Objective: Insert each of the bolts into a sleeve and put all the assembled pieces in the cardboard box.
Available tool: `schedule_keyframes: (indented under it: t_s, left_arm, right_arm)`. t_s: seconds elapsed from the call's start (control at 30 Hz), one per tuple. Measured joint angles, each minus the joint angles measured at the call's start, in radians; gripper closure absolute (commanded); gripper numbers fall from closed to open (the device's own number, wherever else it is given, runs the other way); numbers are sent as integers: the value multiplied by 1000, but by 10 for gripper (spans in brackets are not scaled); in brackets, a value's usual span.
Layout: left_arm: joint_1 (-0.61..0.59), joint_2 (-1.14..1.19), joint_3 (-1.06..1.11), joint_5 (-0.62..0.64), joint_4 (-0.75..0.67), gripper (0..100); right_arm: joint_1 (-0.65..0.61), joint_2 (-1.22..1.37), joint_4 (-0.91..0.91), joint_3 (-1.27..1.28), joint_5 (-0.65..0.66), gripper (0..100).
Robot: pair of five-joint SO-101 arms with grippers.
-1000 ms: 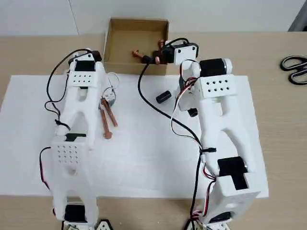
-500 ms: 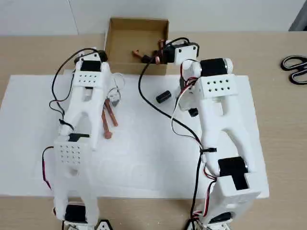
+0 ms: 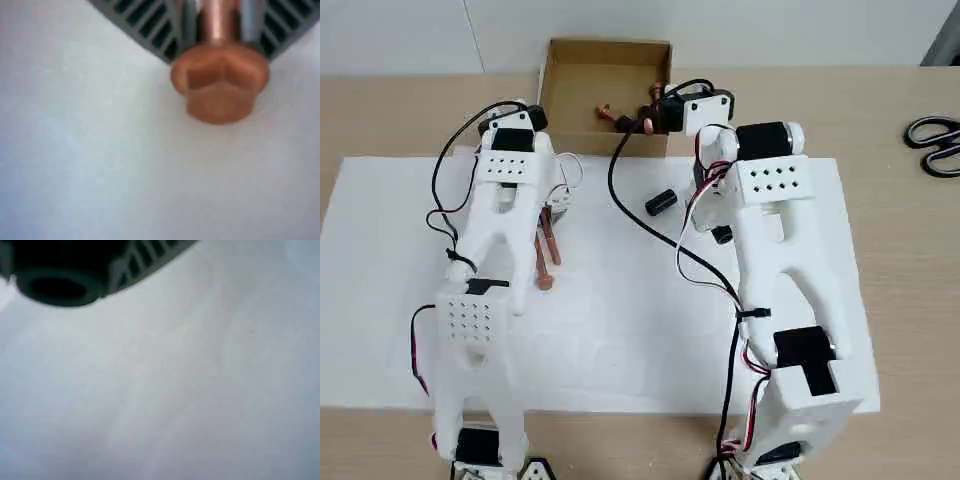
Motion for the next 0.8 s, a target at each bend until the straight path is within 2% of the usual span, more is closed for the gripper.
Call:
schedule_keyframes:
  t_s: [0.2,0.4,0.53,0.8]
  left_arm:
    - [14,37,-184,0,143,995]
    - [38,38,-328,-2,161,995]
    - [69,-5,-331,-2,167,995]
    - [101,-299,-331,-15,170,995]
  right_arm:
    - [0,0,0,0,0,994]
    - [0,-32,0,0,0,995]
    - [0,-176,9,0,0,995]
    - [-17,-562,54,0,0,995]
